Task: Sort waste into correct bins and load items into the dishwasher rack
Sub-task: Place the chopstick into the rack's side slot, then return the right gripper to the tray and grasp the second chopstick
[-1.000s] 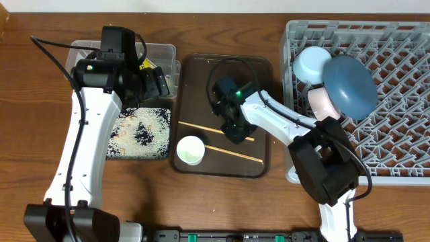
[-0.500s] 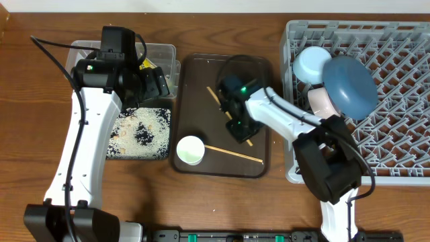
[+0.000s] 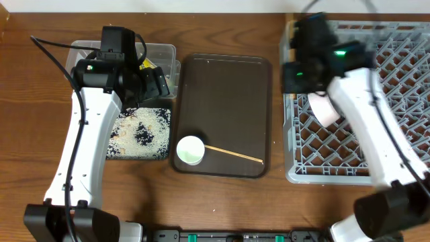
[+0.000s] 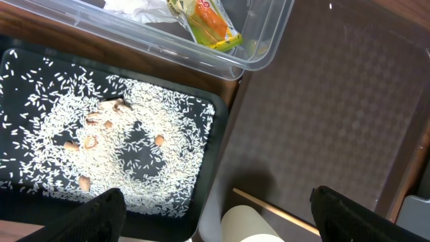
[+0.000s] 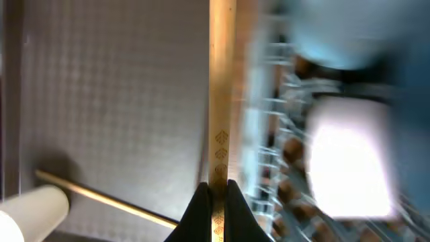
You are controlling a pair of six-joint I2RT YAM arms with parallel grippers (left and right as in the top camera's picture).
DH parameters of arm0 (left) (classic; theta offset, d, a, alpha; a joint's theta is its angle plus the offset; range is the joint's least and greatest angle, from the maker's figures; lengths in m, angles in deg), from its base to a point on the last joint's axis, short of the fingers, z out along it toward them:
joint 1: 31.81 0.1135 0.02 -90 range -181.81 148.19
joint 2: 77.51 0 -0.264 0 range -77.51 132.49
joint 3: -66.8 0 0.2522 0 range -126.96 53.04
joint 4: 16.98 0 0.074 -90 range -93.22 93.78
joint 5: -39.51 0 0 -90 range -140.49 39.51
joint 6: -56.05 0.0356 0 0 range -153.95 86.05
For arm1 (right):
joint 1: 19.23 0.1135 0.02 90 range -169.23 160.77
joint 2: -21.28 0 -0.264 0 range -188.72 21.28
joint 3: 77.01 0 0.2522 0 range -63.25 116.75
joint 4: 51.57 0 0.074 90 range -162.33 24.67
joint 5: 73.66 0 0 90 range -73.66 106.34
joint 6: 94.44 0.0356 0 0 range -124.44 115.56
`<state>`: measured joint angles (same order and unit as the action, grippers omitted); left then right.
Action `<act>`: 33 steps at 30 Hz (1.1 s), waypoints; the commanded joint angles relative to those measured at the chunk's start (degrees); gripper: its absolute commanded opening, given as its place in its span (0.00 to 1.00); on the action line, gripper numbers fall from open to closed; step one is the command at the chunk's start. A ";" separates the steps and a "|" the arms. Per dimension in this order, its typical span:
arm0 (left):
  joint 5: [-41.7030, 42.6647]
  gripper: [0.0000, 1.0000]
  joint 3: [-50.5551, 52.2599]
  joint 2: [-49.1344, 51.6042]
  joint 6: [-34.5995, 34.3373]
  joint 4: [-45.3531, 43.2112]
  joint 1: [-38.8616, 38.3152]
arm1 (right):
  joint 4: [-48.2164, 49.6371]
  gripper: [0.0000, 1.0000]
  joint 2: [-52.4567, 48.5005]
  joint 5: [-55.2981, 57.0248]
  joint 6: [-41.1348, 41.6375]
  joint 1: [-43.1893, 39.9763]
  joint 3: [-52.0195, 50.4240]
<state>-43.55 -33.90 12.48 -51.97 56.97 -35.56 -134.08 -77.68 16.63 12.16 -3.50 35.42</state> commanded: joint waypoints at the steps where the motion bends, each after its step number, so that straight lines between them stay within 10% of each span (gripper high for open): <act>1: -0.11 0.91 -0.66 -0.90 0.13 0.22 0.31 | -1.64 0.01 -1.20 2.71 2.14 -1.66 -0.35; 17: -0.11 0.91 -0.66 -0.90 0.13 0.22 0.31 | -0.66 0.01 -1.66 2.89 -2.93 -2.21 -13.40; 22: -0.11 0.91 -0.66 -0.90 0.13 0.22 0.31 | -0.61 0.40 -1.66 2.91 -2.95 -2.21 -13.64; 33: -0.11 0.90 -0.66 -0.90 0.13 0.24 0.31 | 0.07 0.43 -0.72 -8.26 -12.90 0.02 -6.32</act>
<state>-43.53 -33.90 12.48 -51.97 56.97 -35.56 -134.50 -79.23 14.67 5.52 -5.19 25.78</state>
